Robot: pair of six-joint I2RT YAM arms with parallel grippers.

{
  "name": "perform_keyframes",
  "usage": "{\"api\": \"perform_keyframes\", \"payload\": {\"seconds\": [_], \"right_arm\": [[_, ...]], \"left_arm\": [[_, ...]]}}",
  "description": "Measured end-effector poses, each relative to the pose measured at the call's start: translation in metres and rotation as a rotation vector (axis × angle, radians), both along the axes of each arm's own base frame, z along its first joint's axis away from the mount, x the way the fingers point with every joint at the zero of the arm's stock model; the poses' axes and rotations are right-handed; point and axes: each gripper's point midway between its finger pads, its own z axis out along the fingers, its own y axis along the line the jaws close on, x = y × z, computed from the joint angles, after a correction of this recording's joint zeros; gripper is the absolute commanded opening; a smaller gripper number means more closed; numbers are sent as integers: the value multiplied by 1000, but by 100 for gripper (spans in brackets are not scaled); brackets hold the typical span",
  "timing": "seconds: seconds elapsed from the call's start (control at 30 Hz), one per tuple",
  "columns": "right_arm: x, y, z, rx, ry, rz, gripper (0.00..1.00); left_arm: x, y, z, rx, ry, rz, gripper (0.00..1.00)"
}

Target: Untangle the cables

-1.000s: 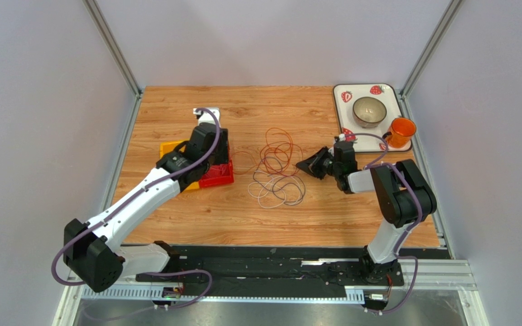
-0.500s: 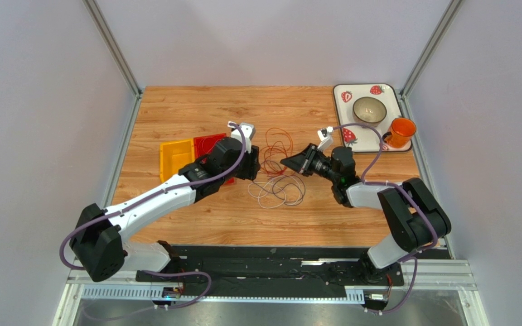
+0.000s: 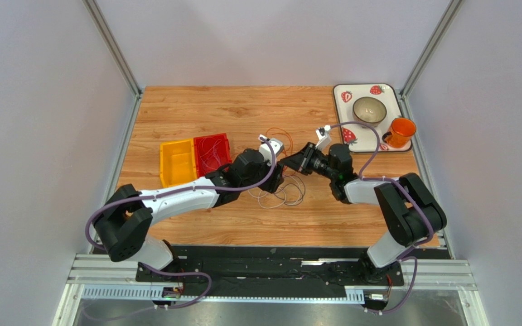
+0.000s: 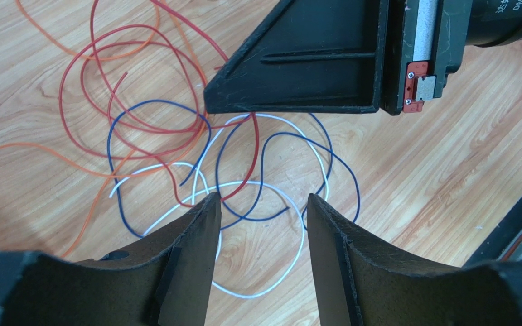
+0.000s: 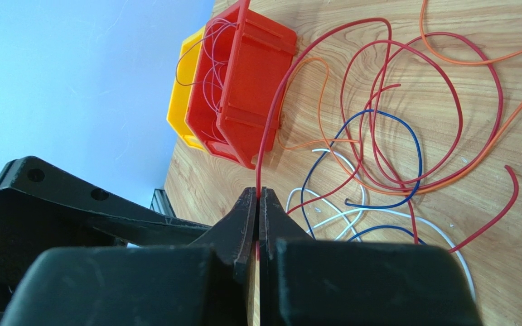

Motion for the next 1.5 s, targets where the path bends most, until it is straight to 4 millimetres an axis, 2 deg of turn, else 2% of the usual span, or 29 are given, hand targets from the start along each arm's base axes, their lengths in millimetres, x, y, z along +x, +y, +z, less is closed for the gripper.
{"api": "perform_keyframes", "payload": {"seconds": [0.2, 0.37, 0.57, 0.63, 0.8, 0.9, 1.17, 1.27, 1.3, 1.37, 1.43, 1.47, 1.5], "right_arm": [[3, 1, -3, -8, 15, 1, 0], [5, 2, -6, -13, 24, 1, 0], [5, 2, -9, -17, 34, 2, 0], [5, 3, -9, -17, 36, 3, 0], [6, 3, -11, -19, 43, 9, 0], [5, 4, -11, -18, 43, 11, 0], [4, 4, -12, -18, 46, 19, 0], [4, 4, -13, -18, 47, 19, 0], [4, 4, -12, -18, 46, 19, 0], [5, 5, -12, -17, 45, 19, 0], [5, 5, -11, -17, 44, 19, 20], [5, 5, -11, -17, 43, 19, 33], [5, 5, -11, -16, 45, 18, 51]], "left_arm": [[1, -7, -11, 29, -13, -9, 54], [8, -13, -17, 62, -29, 0, 48], [21, -18, -15, 84, -60, 32, 33], [26, -18, -15, 96, -68, 48, 34], [33, -16, -17, 124, -83, 77, 47], [34, -16, -17, 125, -86, 78, 48], [33, -16, -27, 150, -79, 83, 28], [35, -17, -32, 167, -71, 87, 13], [35, -17, -33, 170, -69, 88, 0], [35, -18, -34, 176, -68, 88, 0], [36, -17, -33, 182, -69, 95, 0], [37, -16, -32, 190, -69, 101, 0], [37, -15, -31, 199, -68, 107, 0]]}}
